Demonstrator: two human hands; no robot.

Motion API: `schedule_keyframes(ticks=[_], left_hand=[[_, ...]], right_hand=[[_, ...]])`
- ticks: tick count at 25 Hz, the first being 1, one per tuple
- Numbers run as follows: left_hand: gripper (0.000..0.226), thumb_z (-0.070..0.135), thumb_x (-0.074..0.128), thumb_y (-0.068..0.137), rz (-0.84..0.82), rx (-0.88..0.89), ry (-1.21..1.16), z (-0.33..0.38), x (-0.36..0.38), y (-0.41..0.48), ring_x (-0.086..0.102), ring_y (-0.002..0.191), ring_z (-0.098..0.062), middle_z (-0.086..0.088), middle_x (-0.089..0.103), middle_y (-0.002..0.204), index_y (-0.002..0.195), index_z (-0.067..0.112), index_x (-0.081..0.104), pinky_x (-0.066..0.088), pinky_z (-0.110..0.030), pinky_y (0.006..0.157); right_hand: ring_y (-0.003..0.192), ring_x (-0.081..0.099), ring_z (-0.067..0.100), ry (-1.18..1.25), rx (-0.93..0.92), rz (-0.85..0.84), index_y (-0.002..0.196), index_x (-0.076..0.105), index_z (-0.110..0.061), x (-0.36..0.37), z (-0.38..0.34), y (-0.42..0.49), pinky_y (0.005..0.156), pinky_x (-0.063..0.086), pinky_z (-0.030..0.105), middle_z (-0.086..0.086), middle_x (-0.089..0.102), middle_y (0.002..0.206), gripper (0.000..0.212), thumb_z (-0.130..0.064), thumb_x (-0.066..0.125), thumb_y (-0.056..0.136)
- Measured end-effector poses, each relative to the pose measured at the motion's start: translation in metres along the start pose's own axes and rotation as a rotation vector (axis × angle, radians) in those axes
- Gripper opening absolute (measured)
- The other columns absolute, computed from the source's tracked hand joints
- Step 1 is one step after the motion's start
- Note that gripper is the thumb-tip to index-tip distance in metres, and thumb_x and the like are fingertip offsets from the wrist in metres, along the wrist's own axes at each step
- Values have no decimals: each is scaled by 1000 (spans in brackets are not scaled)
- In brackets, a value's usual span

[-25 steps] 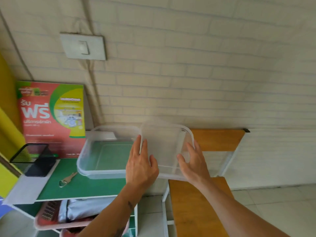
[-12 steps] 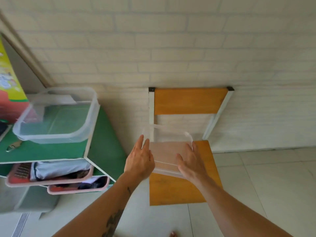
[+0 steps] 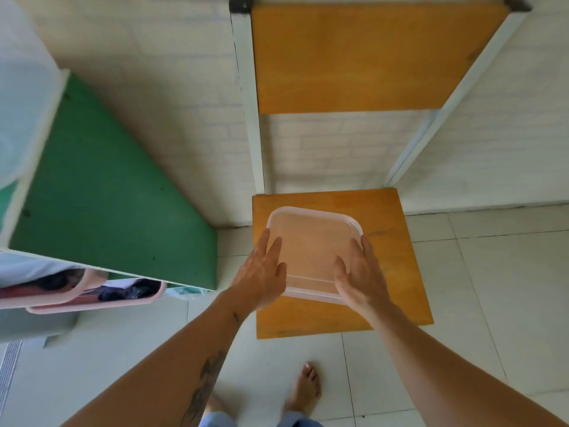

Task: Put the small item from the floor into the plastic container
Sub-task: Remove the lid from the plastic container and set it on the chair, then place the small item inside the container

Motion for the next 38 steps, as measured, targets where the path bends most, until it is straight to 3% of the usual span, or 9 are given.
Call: schedule_keyframes(ticks=[4, 8, 13, 18, 22, 27, 31, 38], left_hand=[[58, 31, 32, 101, -9, 9, -13, -13, 29, 30, 24, 147, -33, -1, -6, 165, 154, 19, 13, 39, -46, 113], [54, 26, 31, 102, -20, -21, -75, -10, 36, 44, 25, 146, -30, -5, 1, 164, 153, 13, 18, 32, -40, 115], [51, 23, 37, 100, -30, -74, -109, -4, 19, 34, 35, 140, -28, -4, 20, 161, 150, 12, 28, 37, -40, 111], [46, 10, 42, 94, 109, -141, -296, 11, -47, -10, 59, 114, -23, 0, 48, 144, 136, 24, 53, 53, -30, 91], [43, 7, 38, 91, 248, -89, -348, 35, -121, -65, 61, 113, -18, -1, 62, 131, 123, 23, 63, 47, -23, 93], [37, 9, 44, 90, 451, -13, -386, 53, -208, -136, 63, 108, -15, 2, 66, 122, 116, 23, 66, 44, -20, 91], [35, 9, 48, 87, 610, 57, -409, 36, -260, -182, 64, 107, -13, 4, 68, 114, 112, 23, 68, 49, -29, 100], [36, 1, 49, 87, 777, 132, -442, -53, -336, -228, 67, 94, -9, 5, 71, 102, 106, 21, 71, 50, -21, 89]], right_hand=[[146, 21, 34, -13, -2, -3, 148, 26, -15, 23, 16, 17, 110, 38, 53, 8, 8, 163, 65, -52, 36, 96], [146, 19, 34, 27, 5, -41, 149, 26, -14, 32, 24, 25, 113, 33, 53, 9, 7, 163, 62, -44, 43, 97], [140, 33, 34, 87, 1, -106, 140, 34, -17, 16, 7, 12, 106, 42, 52, 6, 21, 158, 54, -43, 43, 93], [135, 40, 26, 116, -37, -121, 147, 30, -13, -38, -42, -24, 105, 41, 38, 3, 28, 155, 57, -30, 49, 96], [138, 39, 21, 230, -115, -119, 152, 27, -20, -97, -97, -59, 112, 35, 39, 2, 32, 157, 63, -31, 49, 94], [147, 22, 20, 241, -277, -79, 154, 23, -15, -168, -181, -99, 117, 19, 33, 4, 24, 161, 61, -29, 44, 99], [146, 25, 21, 288, -412, -71, 153, 24, -17, -194, -245, -116, 117, 22, 36, 4, 27, 160, 61, -32, 43, 97], [148, 21, 19, 333, -471, -34, 155, 20, -19, -179, -358, -138, 119, 21, 40, 2, 21, 163, 65, -36, 45, 97]])
Point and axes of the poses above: each hand's wrist, its own y-axis towards the middle knuckle, its own x-axis out of the palm, z = x × y, the point moved 3 cm from there along y, towards the middle knuckle
